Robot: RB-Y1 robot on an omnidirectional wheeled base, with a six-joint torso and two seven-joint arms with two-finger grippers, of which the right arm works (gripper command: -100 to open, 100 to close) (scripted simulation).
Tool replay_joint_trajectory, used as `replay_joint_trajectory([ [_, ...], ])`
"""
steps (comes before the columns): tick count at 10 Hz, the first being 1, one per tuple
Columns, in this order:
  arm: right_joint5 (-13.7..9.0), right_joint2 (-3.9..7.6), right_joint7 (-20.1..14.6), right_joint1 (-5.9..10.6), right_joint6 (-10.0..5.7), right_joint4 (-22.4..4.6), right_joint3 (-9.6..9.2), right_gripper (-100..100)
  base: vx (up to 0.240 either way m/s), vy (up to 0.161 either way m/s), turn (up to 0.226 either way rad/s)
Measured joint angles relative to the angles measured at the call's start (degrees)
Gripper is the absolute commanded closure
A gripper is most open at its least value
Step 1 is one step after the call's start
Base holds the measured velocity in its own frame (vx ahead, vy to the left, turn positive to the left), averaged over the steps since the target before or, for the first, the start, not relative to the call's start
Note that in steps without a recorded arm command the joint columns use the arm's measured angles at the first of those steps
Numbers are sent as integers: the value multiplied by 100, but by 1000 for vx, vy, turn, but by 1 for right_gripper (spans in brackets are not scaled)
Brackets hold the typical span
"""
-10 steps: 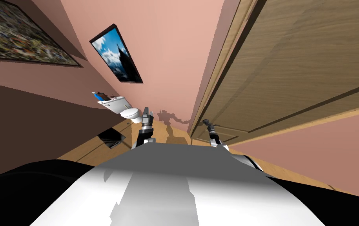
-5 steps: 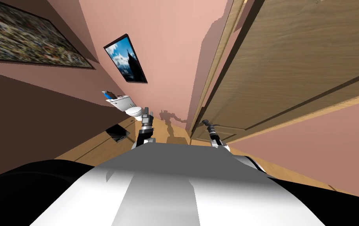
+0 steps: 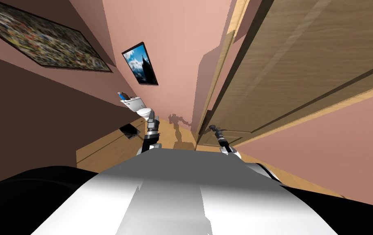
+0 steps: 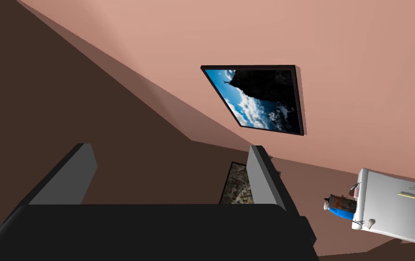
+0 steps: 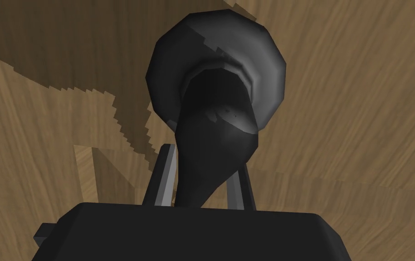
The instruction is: Pull the door open
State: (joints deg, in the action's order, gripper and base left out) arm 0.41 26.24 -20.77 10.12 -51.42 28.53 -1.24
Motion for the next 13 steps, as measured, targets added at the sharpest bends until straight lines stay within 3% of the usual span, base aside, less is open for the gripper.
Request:
replay_joint_trajectory([
  [3, 100, 89, -173, -73, -191, -41, -157, 100, -160, -55, 29],
  [7, 279, 269, -450, -253, -535, 103, -417, 100, -171, -83, 22],
  [9, 354, 341, -565, -369, -632, 225, -525, 100, -106, -69, 9],
  [11, 426, 407, -665, -371, -859, 106, -631, 100, -84, -64, 15],
  [13, 425, 433, -694, -338, -977, -63, -634, 100, -145, -72, 229],
])
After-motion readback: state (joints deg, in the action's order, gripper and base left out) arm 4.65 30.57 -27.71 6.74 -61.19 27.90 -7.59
